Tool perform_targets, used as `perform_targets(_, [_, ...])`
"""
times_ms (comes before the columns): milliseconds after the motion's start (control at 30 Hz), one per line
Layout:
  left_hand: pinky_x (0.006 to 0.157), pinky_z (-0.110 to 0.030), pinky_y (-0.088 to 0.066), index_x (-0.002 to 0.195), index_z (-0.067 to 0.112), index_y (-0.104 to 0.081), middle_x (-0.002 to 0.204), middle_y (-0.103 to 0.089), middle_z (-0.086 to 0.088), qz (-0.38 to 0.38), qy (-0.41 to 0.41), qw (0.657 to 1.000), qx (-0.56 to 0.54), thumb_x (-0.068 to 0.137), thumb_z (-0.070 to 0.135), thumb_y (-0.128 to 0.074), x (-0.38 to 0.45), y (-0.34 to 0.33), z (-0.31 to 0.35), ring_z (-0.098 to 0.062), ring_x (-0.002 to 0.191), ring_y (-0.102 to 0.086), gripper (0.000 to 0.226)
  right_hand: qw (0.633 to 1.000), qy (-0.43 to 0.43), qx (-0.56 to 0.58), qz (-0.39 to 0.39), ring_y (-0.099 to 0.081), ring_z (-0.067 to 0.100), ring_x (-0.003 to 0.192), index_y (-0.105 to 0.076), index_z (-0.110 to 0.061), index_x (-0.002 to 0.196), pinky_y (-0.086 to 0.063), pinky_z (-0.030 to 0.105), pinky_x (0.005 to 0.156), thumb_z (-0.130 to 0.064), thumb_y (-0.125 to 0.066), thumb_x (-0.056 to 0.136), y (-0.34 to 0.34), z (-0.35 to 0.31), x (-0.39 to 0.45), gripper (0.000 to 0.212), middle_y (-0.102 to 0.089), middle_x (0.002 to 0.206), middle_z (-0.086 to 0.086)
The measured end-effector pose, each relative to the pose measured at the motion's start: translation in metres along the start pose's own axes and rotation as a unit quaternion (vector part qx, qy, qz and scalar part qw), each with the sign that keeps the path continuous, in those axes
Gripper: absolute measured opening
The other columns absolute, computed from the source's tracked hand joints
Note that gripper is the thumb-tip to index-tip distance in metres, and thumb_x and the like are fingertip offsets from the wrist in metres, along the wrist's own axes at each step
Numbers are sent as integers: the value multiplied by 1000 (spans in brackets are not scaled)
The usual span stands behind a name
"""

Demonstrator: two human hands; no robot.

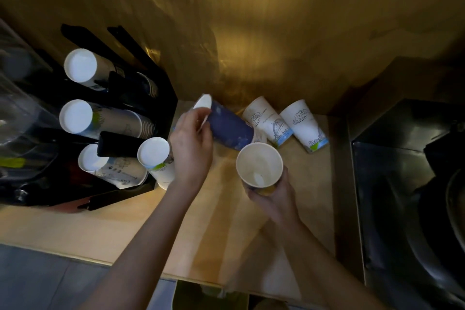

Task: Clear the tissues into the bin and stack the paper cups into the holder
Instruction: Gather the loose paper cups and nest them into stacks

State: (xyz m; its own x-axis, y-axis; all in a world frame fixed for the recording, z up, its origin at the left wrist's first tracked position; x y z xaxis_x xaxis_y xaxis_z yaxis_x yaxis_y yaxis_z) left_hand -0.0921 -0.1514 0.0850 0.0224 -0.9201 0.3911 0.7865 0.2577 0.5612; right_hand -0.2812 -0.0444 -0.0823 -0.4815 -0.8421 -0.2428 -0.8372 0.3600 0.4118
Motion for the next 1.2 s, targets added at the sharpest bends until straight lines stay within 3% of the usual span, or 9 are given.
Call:
perform_targets(67, [79, -7, -42, 100, 2, -63, 97, -68, -14, 0, -66, 998, -10, 81, -2, -54, 4, 17, 32, -14, 86, -60, 21, 1000, 15, -11, -16, -51, 11, 98, -41, -19, 124, -48, 30, 82, -24, -84, 58, -3, -2, 0, 79, -54, 103, -8])
perform_targets(133, [80, -1, -38, 100, -2, -64, 95, -68, -14, -5, -145, 989, -3, 82, -5, -56, 2, 34, 69, -9, 87, -57, 20, 999, 25, -22, -29, -53, 12, 98, -40, -17, 125, -49, 32, 83, -24, -84, 58, -4, -2, -1, 81, -55, 104, -7])
perform_targets(300, [81, -15, -44, 107, -2, -64, 95, -67, -17, -100, -316, 943, 21, 85, -5, -55, -24, 51, 136, -13, 91, -56, 24, 998, 12, -19, -61, -58, 14, 100, -39, -24, 124, -48, 28, 79, -32, -84, 58, -10, 2, 2, 80, -60, 105, -7])
perform_targets(433, [72, -32, -52, 107, 2, -66, 94, -68, -15, -185, -361, 912, 58, 87, 5, -49, -49, 32, 139, -26, 84, -66, 26, 997, 28, -40, -65, -63, 17, 98, -42, -25, 119, -51, 30, 79, -33, -82, 58, -10, -3, 1, 73, -65, 104, -4])
perform_targets(567, [62, -33, -56, 101, 4, -67, 89, -69, -12, -241, -364, 895, 88, 84, 8, -48, -73, 2, 121, -28, 77, -68, 26, 996, 43, -53, -63, -65, 20, 93, -43, -19, 115, -53, 35, 75, -35, -82, 57, -8, -5, 0, 72, -66, 96, -4])
perform_targets(733, [59, -26, -55, 99, 12, -63, 88, -68, -7, -309, -318, 891, 100, 80, 8, -50, -99, -33, 83, -25, 75, -67, 24, 995, 35, -46, -85, -64, 20, 99, -44, -17, 116, -52, 33, 81, -34, -79, 56, -11, -6, -2, 71, -67, 103, 0])
perform_targets(900, [55, -22, -55, 101, 16, -65, 90, -71, -4, -353, -266, 889, 117, 74, 7, -60, -115, -55, 51, -22, 77, -69, 28, 993, 17, -30, -116, -59, 19, 100, -40, -16, 116, -46, 26, 78, -17, -78, 64, -18, -7, -4, 65, -60, 104, -3])
perform_targets(1133, [56, -20, -54, 97, 14, -71, 86, -74, -3, -330, -243, 902, 136, 69, 8, -64, -117, -53, 48, -21, 75, -71, 30, 994, 20, -17, -110, -61, 19, 101, -41, -19, 115, -54, 38, 85, -19, -81, 57, -27, -7, -4, 70, -62, 104, -1])
perform_targets(1200, [57, -20, -54, 94, 14, -72, 84, -74, -2, -306, -251, 907, 145, 68, 9, -65, -115, -43, 54, -21, 74, -71, 27, 992, 36, -14, -116, -60, 14, 101, -42, -16, 118, -52, 28, 81, -16, -80, 61, -32, -15, -8, 70, -61, 103, -4])
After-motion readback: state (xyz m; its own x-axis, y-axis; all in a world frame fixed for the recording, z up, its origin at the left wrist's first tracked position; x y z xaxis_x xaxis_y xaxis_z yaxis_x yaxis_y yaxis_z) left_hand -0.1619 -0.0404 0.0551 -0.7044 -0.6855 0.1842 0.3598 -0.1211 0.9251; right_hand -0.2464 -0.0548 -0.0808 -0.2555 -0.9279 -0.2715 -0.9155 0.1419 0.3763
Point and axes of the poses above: each hand's wrist, its own x-axis towards the middle knuckle, its own y-axis out of the back of the hand, z = x × y, the point moved 10 cm from there along x, towards the middle knuckle
